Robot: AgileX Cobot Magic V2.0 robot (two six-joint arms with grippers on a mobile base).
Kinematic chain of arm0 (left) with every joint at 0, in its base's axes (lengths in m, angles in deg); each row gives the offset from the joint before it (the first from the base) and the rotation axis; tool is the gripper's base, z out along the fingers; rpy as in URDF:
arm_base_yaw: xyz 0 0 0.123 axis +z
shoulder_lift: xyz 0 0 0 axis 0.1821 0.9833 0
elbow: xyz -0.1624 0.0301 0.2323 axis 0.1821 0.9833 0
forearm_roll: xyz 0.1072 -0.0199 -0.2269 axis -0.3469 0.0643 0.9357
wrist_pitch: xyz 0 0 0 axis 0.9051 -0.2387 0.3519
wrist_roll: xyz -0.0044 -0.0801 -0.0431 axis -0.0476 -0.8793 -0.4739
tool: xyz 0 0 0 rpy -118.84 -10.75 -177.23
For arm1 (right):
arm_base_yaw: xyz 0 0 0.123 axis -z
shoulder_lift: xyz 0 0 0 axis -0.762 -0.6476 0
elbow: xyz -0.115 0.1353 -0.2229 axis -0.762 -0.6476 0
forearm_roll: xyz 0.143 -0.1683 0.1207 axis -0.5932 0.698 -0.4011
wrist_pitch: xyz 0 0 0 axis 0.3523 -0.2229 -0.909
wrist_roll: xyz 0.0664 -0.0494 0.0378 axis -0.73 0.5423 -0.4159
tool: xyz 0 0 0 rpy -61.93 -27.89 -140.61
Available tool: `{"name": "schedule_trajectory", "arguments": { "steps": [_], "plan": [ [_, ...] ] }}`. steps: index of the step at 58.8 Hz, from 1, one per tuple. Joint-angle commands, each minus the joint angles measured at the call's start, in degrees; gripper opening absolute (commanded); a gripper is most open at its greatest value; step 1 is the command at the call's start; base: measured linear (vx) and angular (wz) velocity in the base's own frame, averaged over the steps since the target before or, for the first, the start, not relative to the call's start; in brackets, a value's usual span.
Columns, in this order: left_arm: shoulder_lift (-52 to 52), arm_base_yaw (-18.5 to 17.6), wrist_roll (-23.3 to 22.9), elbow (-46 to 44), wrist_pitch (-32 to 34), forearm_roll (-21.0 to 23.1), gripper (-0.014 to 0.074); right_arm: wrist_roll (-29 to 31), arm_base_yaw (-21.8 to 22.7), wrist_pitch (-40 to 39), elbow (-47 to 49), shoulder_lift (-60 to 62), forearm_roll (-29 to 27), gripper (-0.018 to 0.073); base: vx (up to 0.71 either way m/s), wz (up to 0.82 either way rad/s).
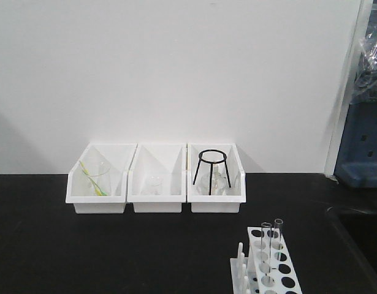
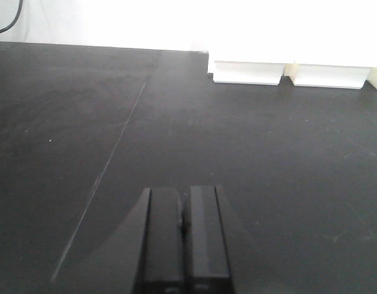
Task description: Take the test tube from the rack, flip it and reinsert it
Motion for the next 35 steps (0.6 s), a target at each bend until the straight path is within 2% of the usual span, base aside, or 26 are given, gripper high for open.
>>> {"name": "schedule_trajectory", "arguments": {
  "steps": [1,35],
  "plan": [
    [-0.75,-0.4,0.01,-0.01,4.97,0.18,-0.0006,0.21,0.31,-4.73,-0.04,0.43,0.22,-0.0012,0.08,-0.01],
    [-0.75,-0.4,0.01,-0.01,4.97,0.18,-0.0006,0.21,0.31,-4.8,-0.04,0.43,0.27,-0.0012,0.03,-0.01]
  ]
}}
